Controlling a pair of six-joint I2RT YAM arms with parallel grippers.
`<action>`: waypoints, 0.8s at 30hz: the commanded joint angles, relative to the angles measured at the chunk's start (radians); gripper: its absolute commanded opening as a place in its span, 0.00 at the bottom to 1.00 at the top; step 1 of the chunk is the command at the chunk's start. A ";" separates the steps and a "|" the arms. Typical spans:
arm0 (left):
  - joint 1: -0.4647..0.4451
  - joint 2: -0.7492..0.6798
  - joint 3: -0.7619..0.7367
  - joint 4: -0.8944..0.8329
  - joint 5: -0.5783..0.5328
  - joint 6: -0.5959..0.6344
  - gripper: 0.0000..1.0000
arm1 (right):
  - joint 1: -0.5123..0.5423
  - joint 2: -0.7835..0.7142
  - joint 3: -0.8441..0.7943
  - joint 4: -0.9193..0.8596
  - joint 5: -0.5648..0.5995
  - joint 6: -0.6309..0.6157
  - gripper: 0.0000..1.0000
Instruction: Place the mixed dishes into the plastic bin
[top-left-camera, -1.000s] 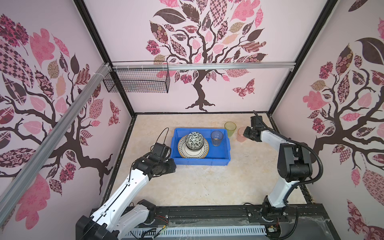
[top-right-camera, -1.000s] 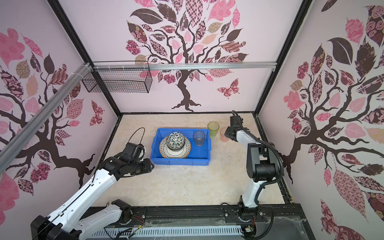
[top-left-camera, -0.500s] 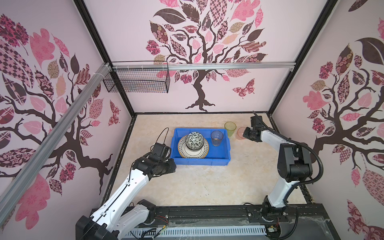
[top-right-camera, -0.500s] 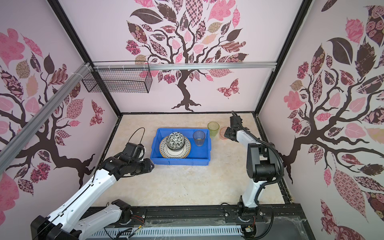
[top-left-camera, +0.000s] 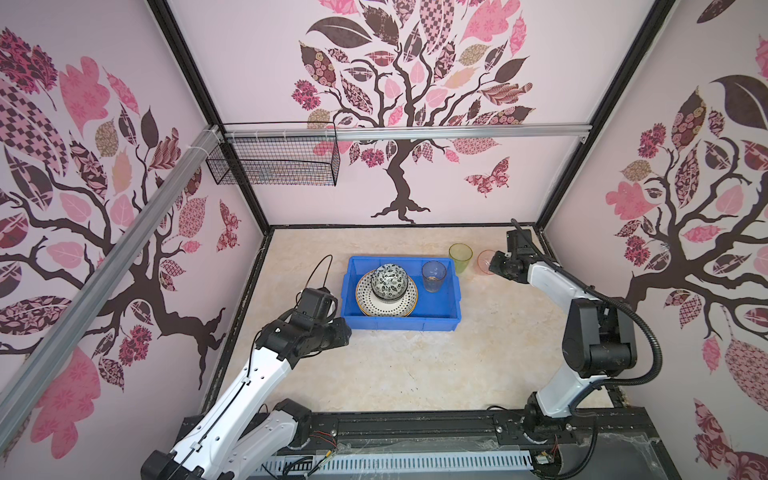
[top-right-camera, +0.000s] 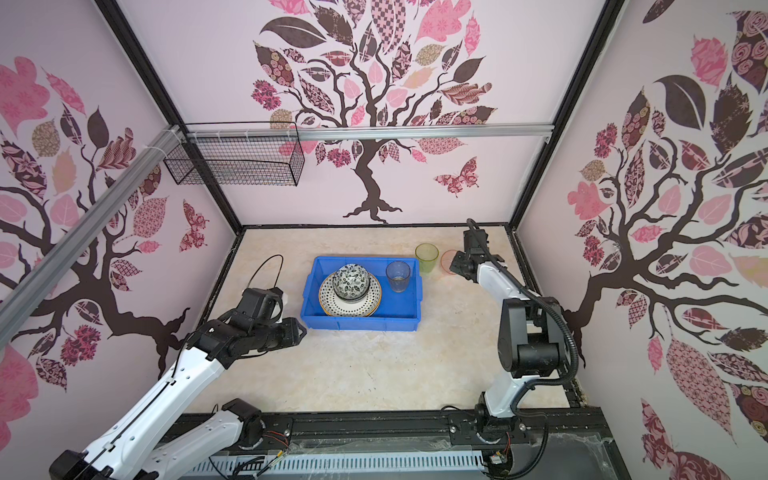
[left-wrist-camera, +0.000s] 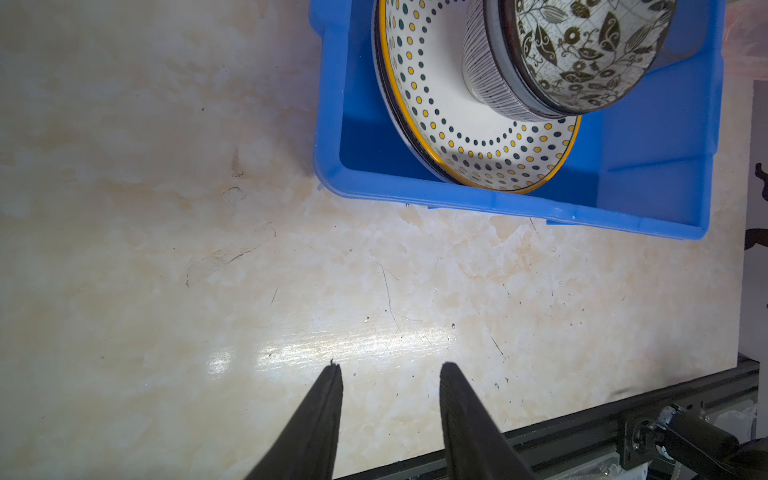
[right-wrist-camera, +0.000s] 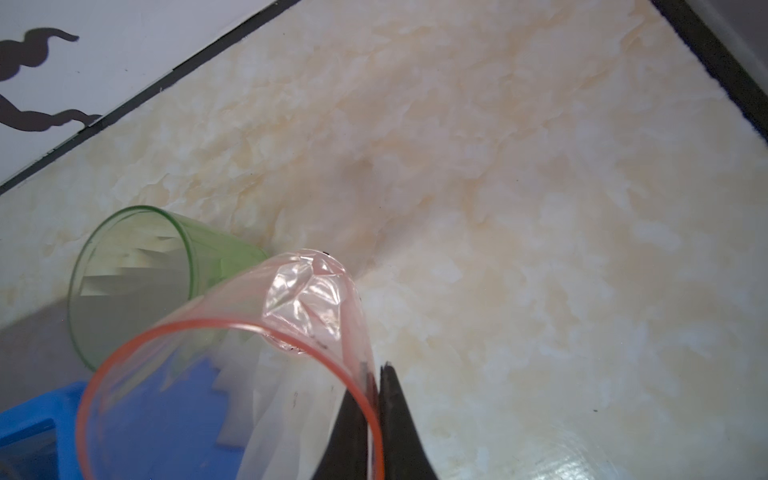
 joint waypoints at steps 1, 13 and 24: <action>0.004 -0.019 -0.023 -0.016 0.004 0.005 0.43 | -0.007 -0.065 -0.007 -0.026 -0.013 -0.007 0.00; 0.004 -0.042 -0.026 -0.021 0.005 0.006 0.43 | 0.014 -0.136 0.034 -0.071 -0.040 -0.020 0.00; 0.004 -0.051 -0.027 -0.023 0.004 0.005 0.43 | 0.125 -0.130 0.134 -0.159 0.022 -0.089 0.00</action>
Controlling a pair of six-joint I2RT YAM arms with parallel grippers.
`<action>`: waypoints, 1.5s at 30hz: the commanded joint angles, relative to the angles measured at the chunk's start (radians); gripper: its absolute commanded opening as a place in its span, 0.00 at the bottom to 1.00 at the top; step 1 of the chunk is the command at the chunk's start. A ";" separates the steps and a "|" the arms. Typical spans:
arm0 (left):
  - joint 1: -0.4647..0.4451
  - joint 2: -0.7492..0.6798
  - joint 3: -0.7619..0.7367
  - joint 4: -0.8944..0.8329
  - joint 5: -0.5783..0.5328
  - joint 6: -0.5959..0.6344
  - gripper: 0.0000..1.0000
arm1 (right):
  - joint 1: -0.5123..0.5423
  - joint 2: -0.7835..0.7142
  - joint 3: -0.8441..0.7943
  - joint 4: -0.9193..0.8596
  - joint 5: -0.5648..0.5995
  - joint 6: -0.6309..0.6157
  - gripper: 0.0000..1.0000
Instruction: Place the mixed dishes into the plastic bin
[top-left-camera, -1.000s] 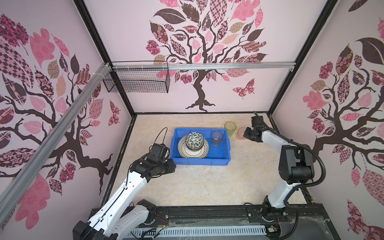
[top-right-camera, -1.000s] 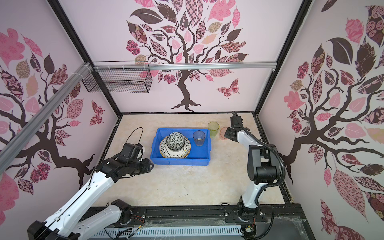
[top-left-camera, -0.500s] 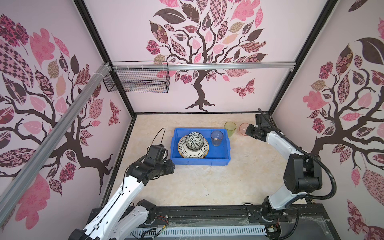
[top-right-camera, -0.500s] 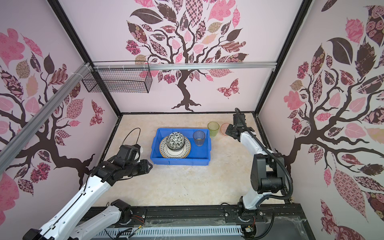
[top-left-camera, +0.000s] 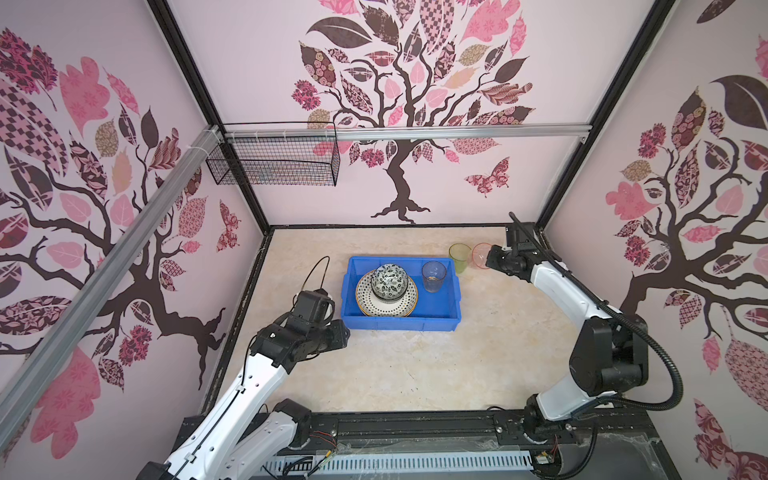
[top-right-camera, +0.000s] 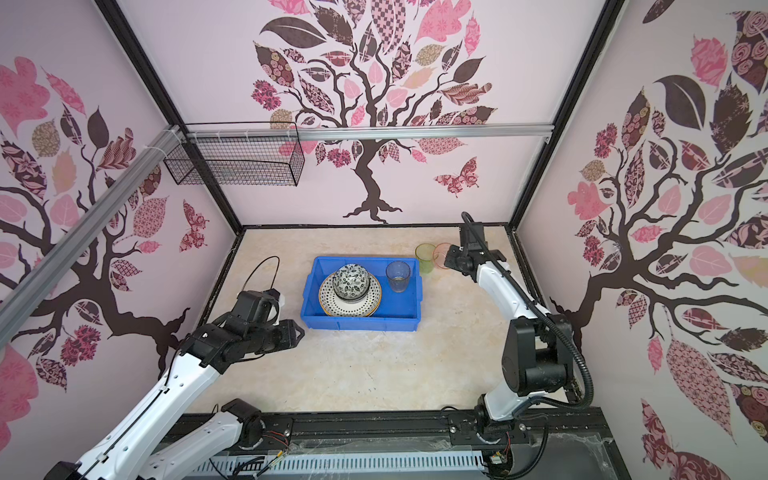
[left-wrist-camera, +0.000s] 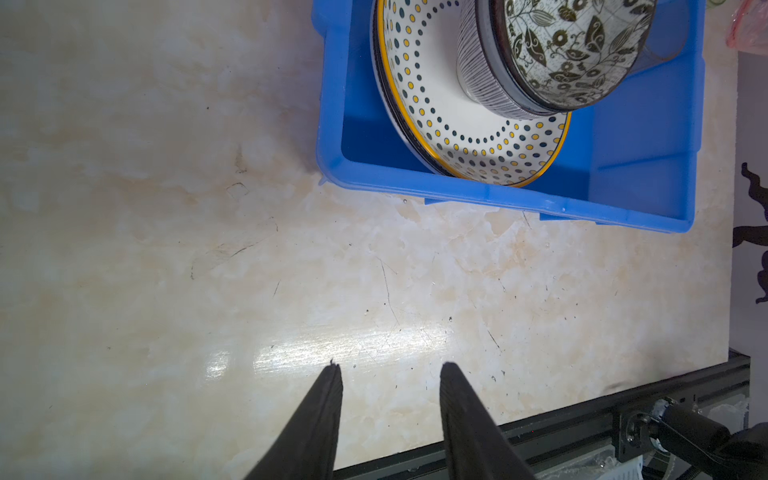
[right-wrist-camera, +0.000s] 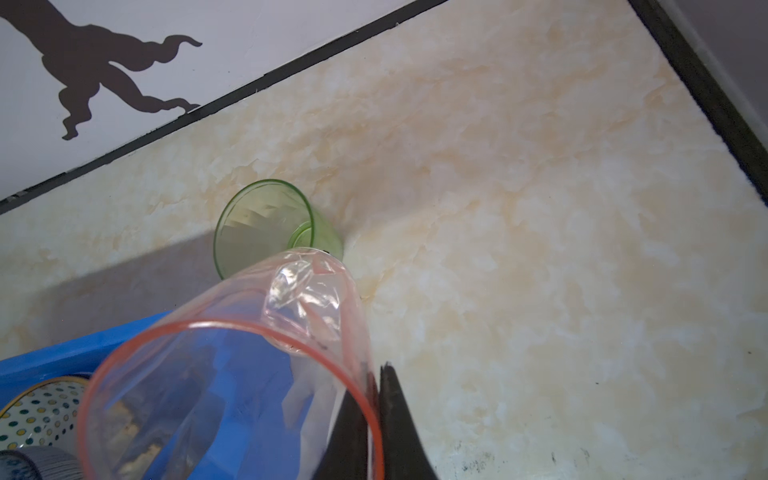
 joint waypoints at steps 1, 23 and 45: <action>0.004 -0.015 -0.026 -0.001 0.003 0.004 0.43 | 0.037 -0.029 0.070 -0.042 0.039 -0.035 0.00; 0.004 -0.025 -0.036 0.009 0.006 0.003 0.43 | 0.137 0.022 0.207 -0.164 -0.045 -0.116 0.00; 0.004 -0.016 -0.042 0.019 0.012 0.007 0.43 | 0.270 0.145 0.324 -0.246 -0.004 -0.181 0.00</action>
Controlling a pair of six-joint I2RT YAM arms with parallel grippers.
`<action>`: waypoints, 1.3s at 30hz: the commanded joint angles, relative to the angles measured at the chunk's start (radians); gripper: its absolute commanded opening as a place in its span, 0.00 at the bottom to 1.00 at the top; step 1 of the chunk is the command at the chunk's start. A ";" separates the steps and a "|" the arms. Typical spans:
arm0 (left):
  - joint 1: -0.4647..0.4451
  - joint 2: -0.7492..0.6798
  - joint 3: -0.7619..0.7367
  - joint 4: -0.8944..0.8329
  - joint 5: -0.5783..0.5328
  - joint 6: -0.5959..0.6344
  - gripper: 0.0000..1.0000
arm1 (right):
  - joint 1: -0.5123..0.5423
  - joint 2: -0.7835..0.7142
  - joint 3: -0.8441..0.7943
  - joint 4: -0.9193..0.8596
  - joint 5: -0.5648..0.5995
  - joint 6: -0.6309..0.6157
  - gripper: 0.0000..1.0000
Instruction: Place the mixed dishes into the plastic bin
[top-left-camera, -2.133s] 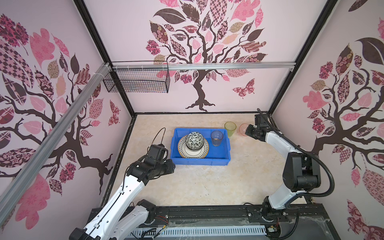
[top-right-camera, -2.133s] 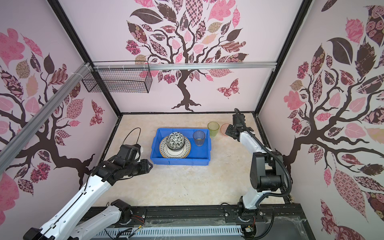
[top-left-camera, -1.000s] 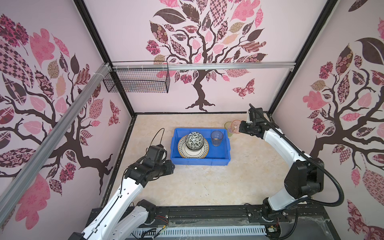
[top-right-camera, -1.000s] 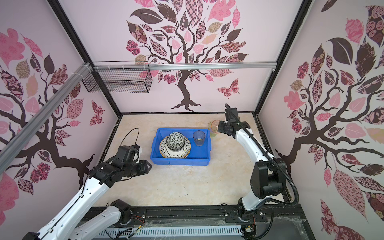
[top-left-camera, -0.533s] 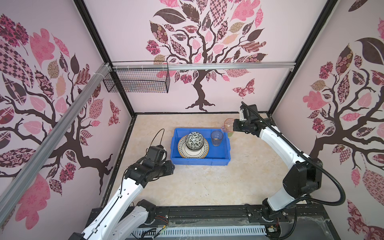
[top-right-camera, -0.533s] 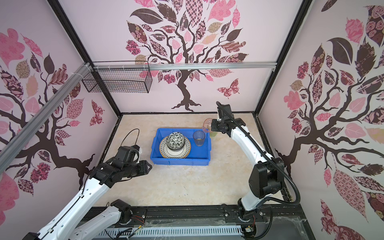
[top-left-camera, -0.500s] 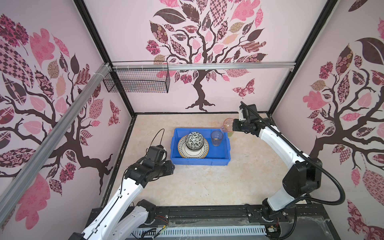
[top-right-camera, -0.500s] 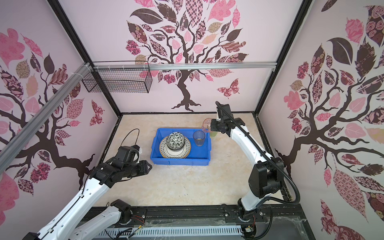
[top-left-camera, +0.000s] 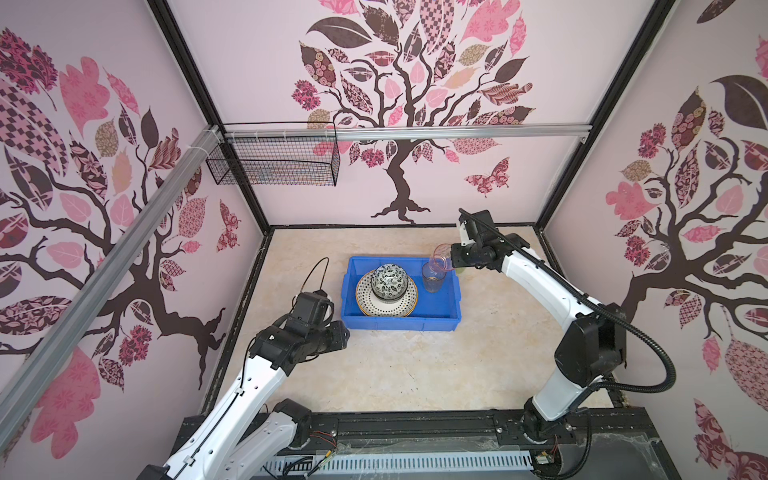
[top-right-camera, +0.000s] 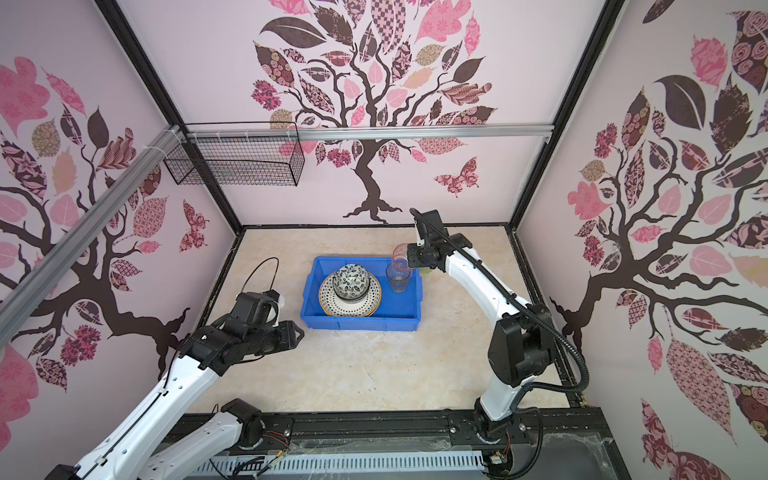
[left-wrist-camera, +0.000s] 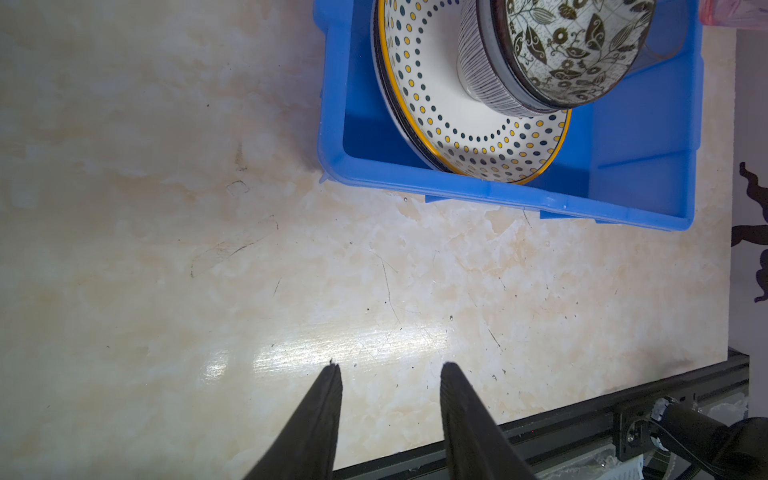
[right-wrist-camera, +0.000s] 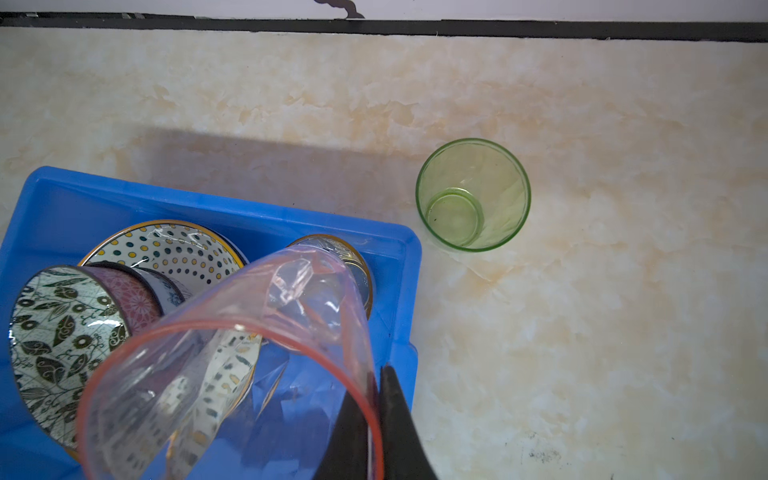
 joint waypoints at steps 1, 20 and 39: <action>0.003 -0.002 -0.029 0.018 0.011 0.007 0.43 | 0.014 0.036 0.056 -0.028 0.006 -0.018 0.00; 0.003 0.005 -0.032 0.022 0.009 0.007 0.43 | 0.024 0.115 0.074 -0.031 0.006 -0.027 0.00; 0.003 0.020 -0.035 0.026 0.003 0.007 0.43 | 0.026 0.199 0.112 -0.054 0.036 -0.052 0.00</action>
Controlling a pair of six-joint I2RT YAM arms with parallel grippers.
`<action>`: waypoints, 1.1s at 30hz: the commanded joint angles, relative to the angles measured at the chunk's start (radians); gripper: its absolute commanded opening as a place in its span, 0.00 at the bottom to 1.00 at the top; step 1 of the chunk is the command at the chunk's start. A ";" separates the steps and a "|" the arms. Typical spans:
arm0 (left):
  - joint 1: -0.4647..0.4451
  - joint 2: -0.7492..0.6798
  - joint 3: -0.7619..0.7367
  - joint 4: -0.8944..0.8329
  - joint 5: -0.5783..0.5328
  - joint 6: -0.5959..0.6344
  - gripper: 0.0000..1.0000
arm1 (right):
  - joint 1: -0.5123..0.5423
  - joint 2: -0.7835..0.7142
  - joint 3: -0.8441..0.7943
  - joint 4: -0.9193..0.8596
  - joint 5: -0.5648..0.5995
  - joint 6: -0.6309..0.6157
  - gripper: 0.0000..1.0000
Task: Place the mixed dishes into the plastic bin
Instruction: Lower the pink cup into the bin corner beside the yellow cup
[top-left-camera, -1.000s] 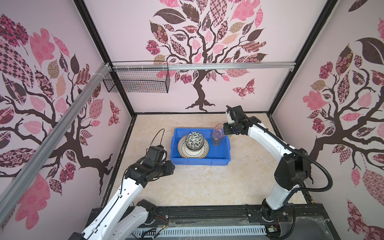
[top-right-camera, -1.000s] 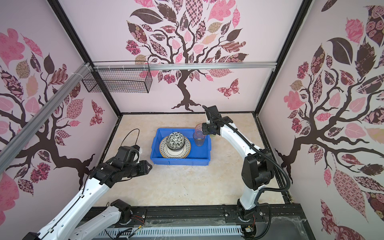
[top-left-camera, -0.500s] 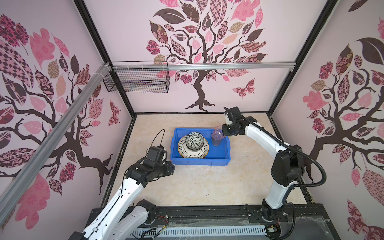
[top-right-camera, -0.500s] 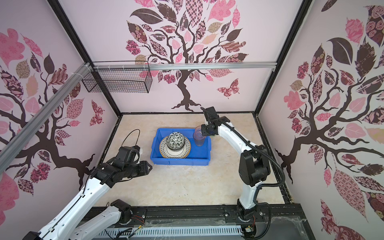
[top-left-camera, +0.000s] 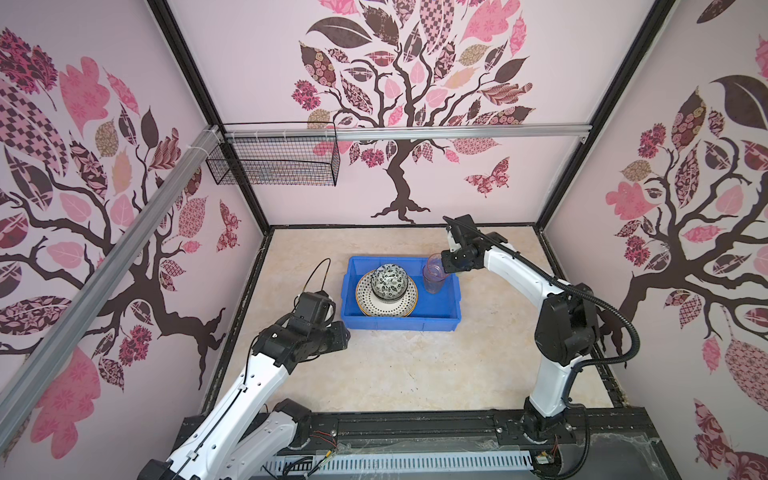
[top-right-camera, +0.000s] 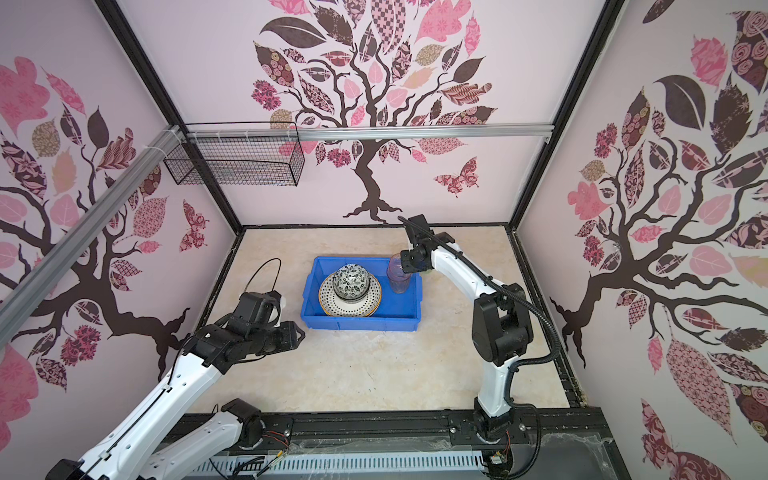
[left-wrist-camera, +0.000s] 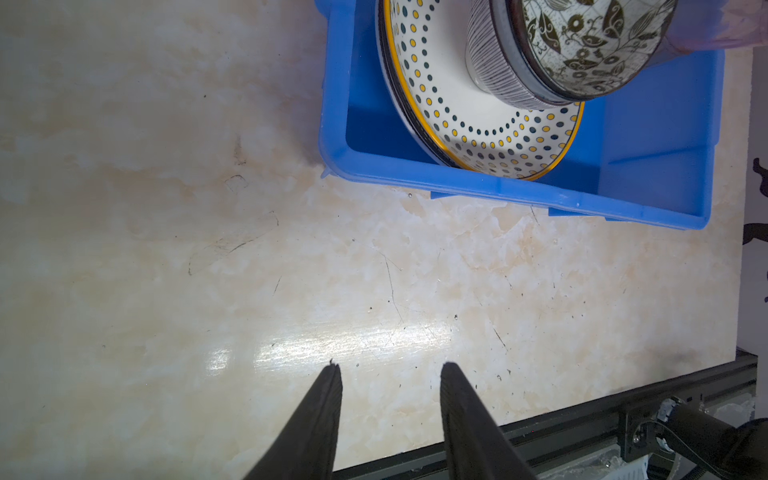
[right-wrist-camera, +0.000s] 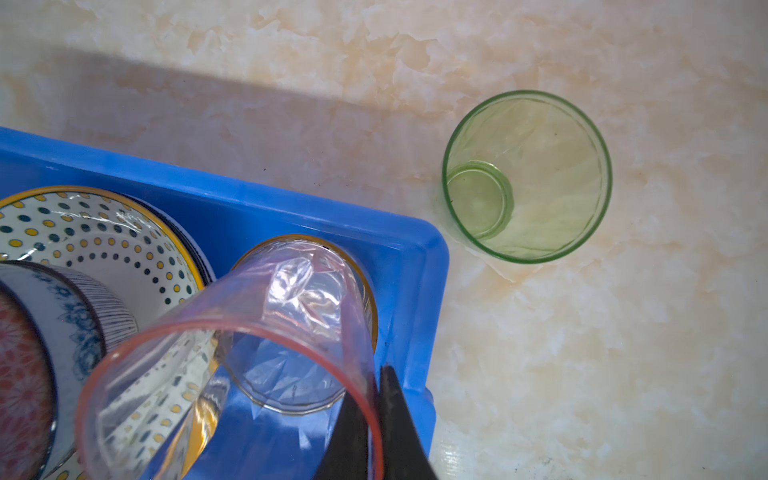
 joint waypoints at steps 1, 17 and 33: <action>0.003 0.002 -0.025 0.019 0.001 0.007 0.43 | 0.010 0.032 0.052 -0.020 0.026 -0.012 0.00; 0.003 0.002 -0.026 0.019 0.002 0.006 0.43 | 0.011 0.084 0.087 -0.038 0.031 -0.016 0.06; 0.003 0.002 -0.026 0.020 0.005 0.008 0.43 | 0.011 0.104 0.103 -0.068 0.066 -0.032 0.15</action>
